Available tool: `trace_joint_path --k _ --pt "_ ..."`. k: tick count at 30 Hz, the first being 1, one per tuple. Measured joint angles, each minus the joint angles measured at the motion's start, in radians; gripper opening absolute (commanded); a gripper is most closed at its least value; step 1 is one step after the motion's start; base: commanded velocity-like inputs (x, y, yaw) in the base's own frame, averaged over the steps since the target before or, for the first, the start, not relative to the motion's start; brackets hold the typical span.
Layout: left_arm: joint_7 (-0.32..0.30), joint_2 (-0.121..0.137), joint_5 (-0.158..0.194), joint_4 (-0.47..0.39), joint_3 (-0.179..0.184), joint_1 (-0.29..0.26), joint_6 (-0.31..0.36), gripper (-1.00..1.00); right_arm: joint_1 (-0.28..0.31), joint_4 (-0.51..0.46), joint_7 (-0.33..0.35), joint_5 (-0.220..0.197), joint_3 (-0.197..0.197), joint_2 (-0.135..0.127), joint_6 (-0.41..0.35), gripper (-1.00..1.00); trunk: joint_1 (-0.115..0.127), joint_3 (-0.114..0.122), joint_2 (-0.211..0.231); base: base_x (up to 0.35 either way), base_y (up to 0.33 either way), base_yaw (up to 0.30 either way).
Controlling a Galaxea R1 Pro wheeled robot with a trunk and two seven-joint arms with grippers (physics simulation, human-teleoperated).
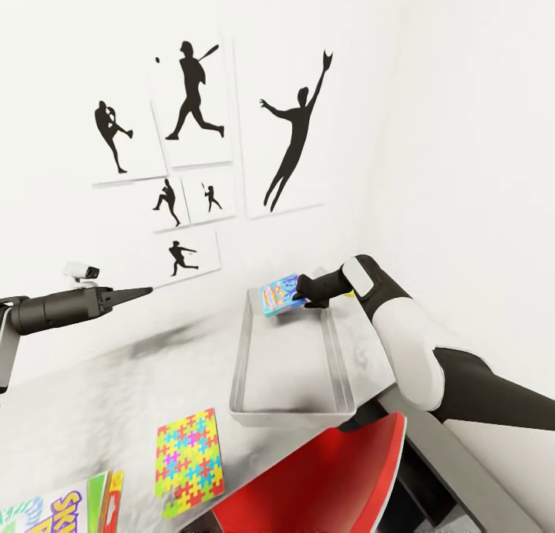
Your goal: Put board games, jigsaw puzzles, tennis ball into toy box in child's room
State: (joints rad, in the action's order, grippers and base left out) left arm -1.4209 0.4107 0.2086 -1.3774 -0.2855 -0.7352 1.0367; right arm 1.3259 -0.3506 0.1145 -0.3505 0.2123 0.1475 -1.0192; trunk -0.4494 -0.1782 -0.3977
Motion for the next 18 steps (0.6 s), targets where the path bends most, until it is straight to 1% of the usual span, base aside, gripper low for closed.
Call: trace_joint_path --k 18 --pt "0.0 0.005 0.0 -0.002 -0.003 0.0 0.0 1.0 0.0 0.0 0.0 0.01 0.0 0.002 0.014 -1.0 0.0 -0.03 0.0 0.0 0.0 0.0"
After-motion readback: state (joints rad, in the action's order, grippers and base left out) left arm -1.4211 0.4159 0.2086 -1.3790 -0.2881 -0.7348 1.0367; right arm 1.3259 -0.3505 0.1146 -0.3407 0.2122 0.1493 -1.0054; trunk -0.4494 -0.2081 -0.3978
